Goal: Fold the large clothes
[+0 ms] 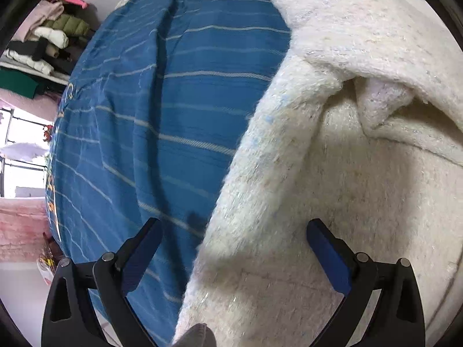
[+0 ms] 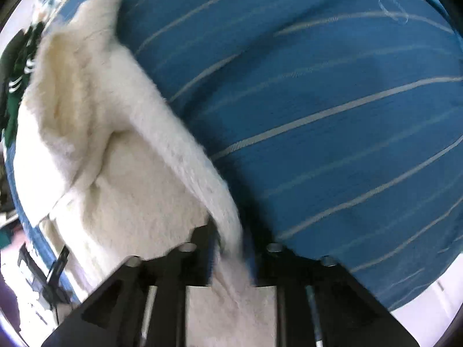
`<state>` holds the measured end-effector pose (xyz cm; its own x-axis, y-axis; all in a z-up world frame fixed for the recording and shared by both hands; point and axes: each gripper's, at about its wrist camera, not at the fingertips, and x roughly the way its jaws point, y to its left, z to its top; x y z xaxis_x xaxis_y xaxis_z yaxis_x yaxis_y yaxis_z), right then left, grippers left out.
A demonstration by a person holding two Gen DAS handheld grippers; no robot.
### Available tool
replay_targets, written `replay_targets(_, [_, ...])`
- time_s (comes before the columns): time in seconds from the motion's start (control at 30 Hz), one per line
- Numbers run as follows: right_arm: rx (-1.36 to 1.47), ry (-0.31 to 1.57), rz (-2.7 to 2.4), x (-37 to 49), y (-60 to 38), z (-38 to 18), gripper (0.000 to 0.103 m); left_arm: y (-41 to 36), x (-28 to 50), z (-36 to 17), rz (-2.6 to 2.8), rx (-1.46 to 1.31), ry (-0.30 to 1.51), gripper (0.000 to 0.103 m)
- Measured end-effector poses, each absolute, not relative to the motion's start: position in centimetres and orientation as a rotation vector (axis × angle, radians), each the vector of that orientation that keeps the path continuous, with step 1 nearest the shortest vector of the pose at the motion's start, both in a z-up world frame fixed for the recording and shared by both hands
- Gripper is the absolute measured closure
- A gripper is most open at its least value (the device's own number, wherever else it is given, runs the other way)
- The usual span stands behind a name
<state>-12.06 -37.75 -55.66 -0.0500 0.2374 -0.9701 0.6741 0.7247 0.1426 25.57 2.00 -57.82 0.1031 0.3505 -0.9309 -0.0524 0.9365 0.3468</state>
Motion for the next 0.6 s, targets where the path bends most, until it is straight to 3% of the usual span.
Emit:
replay_targets(0.03, [0.759,1.614,-0.407,-12.7,-37.8,-54.8,0.063,2.1,25.2,-57.5,0.304,0.243,1.443,0.0])
replay_targets(0.13, [0.763,1.722,-0.4,-16.2,-36.6,-54.9,0.061,2.7,23.2,-56.7,0.313,0.234,1.458,0.0])
replay_targets(0.2, [0.776,1.799,-0.396,-19.1,-35.8,-56.0,0.084,3.0,21.8,-56.7,0.311,0.229,1.474,0.0])
replay_targets(0.23, [0.801,1.803,-0.398,-20.4,-35.5,-56.6,0.091,3.0,21.1,-57.1,0.312,0.242,1.485,0.0])
replay_targets(0.33, [0.804,1.782,-0.467,-23.3,-35.2,-58.6,0.091,3.2,20.1,-57.9,0.309,0.252,1.488,0.0])
replay_targets(0.4, [0.748,1.847,-0.481,-22.2,-34.9,-58.2,0.087,3.0,20.6,-57.5,0.324,0.253,1.497,0.0])
replay_targets(0.47, [0.644,1.884,-0.475,-18.9,-33.5,-57.1,0.076,3.0,21.3,-56.6,0.336,0.25,1.479,0.0])
replay_targets(0.5, [0.539,1.862,-0.463,-17.7,-33.1,-55.2,0.073,3.1,21.4,-56.2,0.34,0.247,1.468,0.0])
replay_targets(0.57, [0.419,1.794,-0.447,-16.1,-32.5,-52.3,0.056,3.1,21.7,-55.5,0.346,0.238,1.453,0.0])
replay_targets(0.6, [0.375,1.734,-0.419,-15.2,-31.8,-50.2,0.055,3.2,21.7,-55.3,0.347,0.237,1.449,0.0])
